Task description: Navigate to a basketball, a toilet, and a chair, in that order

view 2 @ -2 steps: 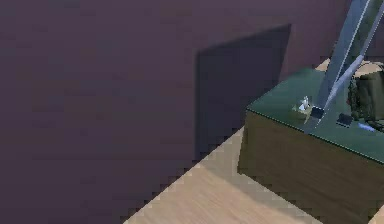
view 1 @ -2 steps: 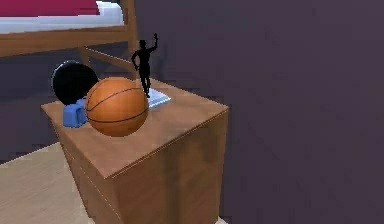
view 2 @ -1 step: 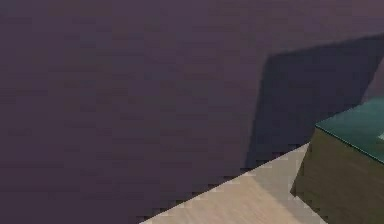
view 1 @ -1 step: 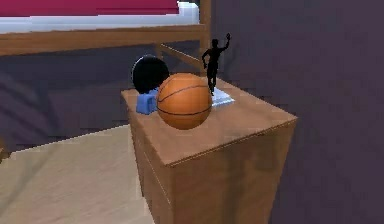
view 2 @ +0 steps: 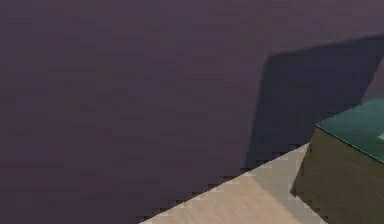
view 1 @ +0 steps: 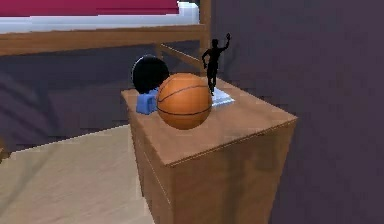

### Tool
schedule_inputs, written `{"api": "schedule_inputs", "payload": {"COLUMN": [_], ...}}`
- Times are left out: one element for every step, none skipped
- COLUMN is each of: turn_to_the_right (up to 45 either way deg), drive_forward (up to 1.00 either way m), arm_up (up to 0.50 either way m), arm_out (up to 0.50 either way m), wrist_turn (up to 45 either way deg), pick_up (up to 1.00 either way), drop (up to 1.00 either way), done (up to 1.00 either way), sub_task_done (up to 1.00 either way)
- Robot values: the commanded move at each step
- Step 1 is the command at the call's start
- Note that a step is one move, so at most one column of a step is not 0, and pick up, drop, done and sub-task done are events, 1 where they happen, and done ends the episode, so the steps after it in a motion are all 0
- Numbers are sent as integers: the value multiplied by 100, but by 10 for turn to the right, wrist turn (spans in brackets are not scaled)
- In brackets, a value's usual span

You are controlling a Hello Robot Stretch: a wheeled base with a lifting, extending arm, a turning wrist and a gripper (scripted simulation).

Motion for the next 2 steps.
{"api": "schedule_inputs", "payload": {"turn_to_the_right": [-450,-450], "drive_forward": [0,0], "arm_up": [0,0], "arm_out": [0,0], "wrist_turn": [0,0], "pick_up": [0,0], "drop": [0,0], "done": [0,0], "sub_task_done": [0,0]}}
